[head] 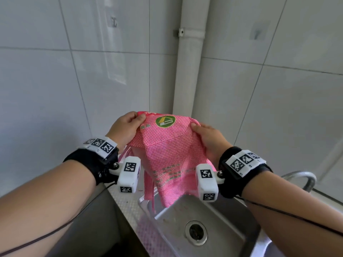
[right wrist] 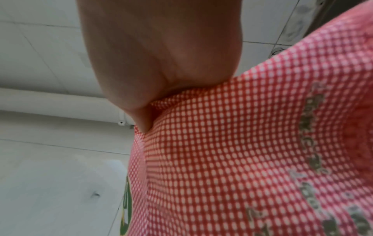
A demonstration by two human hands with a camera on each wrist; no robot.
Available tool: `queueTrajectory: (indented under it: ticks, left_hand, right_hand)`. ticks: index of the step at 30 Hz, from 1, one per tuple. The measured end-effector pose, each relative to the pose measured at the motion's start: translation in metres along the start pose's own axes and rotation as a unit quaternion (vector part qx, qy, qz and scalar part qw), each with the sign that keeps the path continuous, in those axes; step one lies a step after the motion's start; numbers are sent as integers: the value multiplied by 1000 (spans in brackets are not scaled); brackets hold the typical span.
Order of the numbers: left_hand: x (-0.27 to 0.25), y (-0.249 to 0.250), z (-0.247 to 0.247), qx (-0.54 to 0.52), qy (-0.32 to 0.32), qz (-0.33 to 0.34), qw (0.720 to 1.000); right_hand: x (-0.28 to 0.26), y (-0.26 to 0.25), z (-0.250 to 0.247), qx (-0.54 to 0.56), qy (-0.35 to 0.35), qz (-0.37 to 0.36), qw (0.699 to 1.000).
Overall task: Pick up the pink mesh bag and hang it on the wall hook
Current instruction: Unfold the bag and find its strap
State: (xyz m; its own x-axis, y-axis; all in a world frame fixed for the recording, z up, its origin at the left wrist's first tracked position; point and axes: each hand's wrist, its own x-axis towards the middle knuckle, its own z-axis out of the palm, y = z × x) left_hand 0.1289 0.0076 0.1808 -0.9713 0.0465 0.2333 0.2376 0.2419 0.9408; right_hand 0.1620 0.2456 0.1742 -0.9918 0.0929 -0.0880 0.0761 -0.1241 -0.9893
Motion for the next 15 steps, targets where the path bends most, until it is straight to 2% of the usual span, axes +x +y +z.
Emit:
queueTrajectory:
  ticks: [2,4,6,8,9,11,15]
  left_hand:
    - [-2,6,3,-10,-7,-3,1000]
    - [-1,10,4,-32,-17,-9,999]
    - [-3,16,8,-45,-33,-3,998]
    - [-6,25,12,-64,-57,-3,996]
    - [-9,31,14,-86,-73,-9,994]
    - [-13,42,14,-148,-91,-23,985]
    - [-21,63,9,-259,-97,-24,961]
  right_hand:
    - [-14,1,0,22,-68,0,997]
    - [-27,10,2,16,-175,2,984]
    - [-38,19,2,-73,-281,0,957]
    - [-43,25,5,-178,-353,21,918]
    - [-45,27,4,-217,-363,37,906]
    - [-47,28,2,-269,-339,59,900]
    - [-42,41,-3,-267,-194,87,940]
